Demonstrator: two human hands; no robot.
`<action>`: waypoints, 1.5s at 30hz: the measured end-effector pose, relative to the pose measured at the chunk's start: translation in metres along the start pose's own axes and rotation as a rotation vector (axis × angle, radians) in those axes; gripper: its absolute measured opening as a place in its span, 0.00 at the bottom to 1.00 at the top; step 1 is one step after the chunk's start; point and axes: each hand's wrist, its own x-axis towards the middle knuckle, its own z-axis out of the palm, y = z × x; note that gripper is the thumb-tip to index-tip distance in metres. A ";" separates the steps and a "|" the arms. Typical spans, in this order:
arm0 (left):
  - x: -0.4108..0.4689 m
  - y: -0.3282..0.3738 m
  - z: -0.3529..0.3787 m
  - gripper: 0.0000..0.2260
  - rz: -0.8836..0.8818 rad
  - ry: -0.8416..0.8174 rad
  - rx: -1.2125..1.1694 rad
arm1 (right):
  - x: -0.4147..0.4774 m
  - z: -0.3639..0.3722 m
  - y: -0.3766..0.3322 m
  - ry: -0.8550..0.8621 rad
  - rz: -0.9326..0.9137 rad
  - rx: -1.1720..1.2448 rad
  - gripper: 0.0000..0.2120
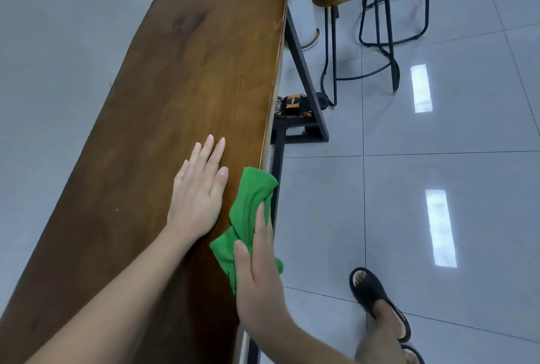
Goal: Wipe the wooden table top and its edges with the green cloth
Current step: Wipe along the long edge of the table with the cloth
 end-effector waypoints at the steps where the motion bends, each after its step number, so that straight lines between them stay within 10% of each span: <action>1: -0.014 -0.001 0.001 0.30 -0.004 0.003 -0.001 | -0.016 0.005 0.005 -0.009 0.017 0.001 0.32; 9: -0.094 -0.005 0.008 0.29 -0.037 0.007 0.002 | -0.050 0.013 0.008 0.003 -0.003 -0.012 0.30; 23: -0.099 -0.010 0.012 0.37 -0.040 0.035 0.047 | 0.192 -0.055 -0.068 0.146 -0.120 -0.033 0.32; 38: -0.100 -0.016 0.016 0.27 0.011 0.060 0.018 | -0.093 0.033 0.039 0.036 -0.052 0.059 0.31; 45: -0.096 -0.019 0.015 0.31 0.015 0.052 0.025 | 0.002 -0.002 0.005 0.080 -0.150 0.047 0.32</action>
